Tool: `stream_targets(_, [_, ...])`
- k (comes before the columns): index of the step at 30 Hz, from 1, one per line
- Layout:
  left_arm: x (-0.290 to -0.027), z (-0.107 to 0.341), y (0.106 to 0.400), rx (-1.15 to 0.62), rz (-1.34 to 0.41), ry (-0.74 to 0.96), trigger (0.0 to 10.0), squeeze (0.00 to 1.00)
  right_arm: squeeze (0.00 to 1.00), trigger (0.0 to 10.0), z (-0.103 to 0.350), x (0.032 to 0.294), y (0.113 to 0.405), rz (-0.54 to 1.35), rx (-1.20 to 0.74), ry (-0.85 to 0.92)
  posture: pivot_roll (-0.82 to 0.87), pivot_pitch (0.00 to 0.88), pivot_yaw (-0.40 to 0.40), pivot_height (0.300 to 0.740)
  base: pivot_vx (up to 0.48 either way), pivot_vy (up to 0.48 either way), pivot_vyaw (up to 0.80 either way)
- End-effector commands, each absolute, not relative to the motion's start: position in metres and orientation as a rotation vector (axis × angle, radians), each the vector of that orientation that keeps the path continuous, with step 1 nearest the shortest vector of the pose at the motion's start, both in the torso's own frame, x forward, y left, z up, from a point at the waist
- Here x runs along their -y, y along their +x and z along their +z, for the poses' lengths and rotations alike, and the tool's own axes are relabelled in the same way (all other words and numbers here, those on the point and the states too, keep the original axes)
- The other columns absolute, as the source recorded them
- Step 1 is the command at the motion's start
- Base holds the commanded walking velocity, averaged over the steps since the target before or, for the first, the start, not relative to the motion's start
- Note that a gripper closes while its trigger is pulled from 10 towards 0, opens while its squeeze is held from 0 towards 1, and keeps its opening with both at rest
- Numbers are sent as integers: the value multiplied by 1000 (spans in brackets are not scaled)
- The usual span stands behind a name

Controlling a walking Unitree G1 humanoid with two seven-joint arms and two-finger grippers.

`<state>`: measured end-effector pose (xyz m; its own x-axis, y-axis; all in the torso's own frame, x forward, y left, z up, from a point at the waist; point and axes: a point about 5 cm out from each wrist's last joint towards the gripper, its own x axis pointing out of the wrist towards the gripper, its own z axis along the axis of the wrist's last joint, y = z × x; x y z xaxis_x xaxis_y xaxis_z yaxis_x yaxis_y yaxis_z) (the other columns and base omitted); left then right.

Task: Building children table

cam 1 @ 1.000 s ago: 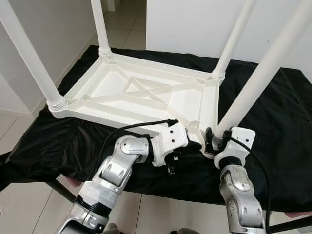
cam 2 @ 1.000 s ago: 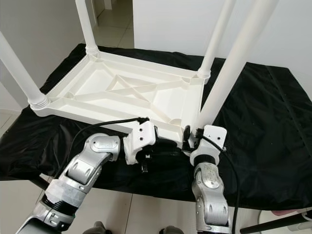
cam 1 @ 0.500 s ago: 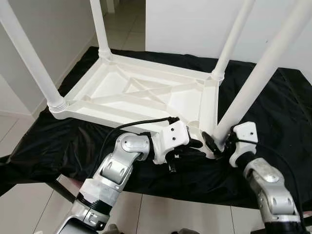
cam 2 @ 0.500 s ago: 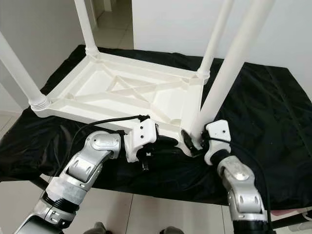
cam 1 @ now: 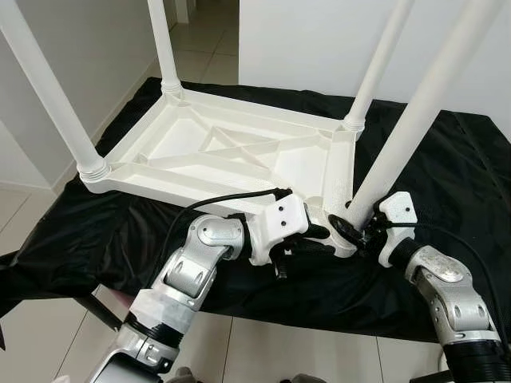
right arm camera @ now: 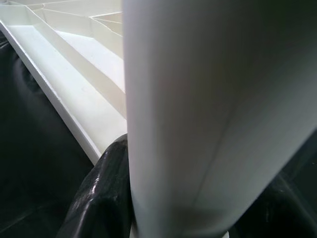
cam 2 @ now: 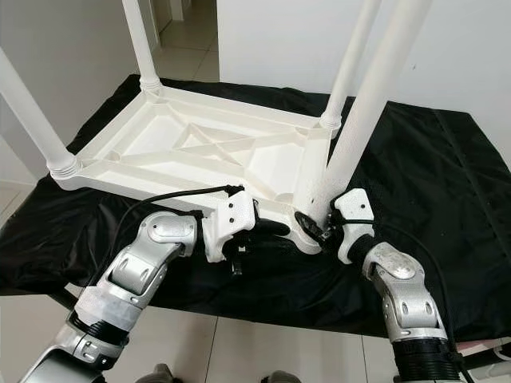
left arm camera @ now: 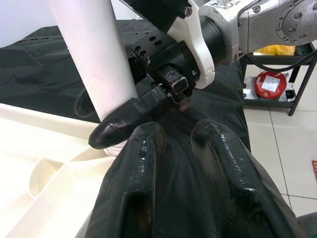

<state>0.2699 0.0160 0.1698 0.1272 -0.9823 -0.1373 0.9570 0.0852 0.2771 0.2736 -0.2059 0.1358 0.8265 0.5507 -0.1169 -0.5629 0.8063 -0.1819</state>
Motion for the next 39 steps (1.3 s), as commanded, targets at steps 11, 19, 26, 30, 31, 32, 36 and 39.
stream_targets(11, [-15, 167, 275, 93, -1334, 316, 10000, 0, 0, 10000, 125, 215, 270, 309, -39, -119, -17, 0, -14, 740, 0, 0, 0])
stream_targets(19, [-15, 166, 274, 90, -1339, 310, 10000, 0, 0, 10000, 126, 198, 268, 84, -6, -11, -25, 0, -11, 740, 0, 0, 0])
stream_targets(26, [-15, 165, 272, 84, -1347, 306, 10000, 0, 0, 10000, 120, 178, 261, -275, -35, 77, -32, 0, -10, 740, 0, 0, 0])
stream_targets(30, [-14, 164, 270, 82, -1350, 303, 10000, 0, 0, 10000, 120, 158, 262, -363, -45, 140, -29, 0, -8, 740, 0, 0, 0])
stream_targets(31, [-14, 164, 270, 82, -1350, 303, 10000, 0, 0, 10000, 120, 158, 262, -363, -45, 140, -29, 0, -8, 740, 0, 0, 0])
stream_targets(32, [-14, 164, 270, 82, -1352, 302, 10000, 0, 0, 10000, 123, 157, 263, -343, -32, 138, -28, 0, -9, 740, 0, 0, 0])
stream_targets(36, [-15, 164, 269, 81, -1354, 303, 10000, 0, 0, 10000, 125, 161, 261, -340, -25, 116, -24, 0, -14, 740, 0, 0, 0])
stream_targets(39, [-15, 164, 269, 81, -1353, 303, 10000, 0, 1000, 10000, 125, 161, 261, -339, -25, 118, -24, 0, -14, 740, 0, 0, 0])
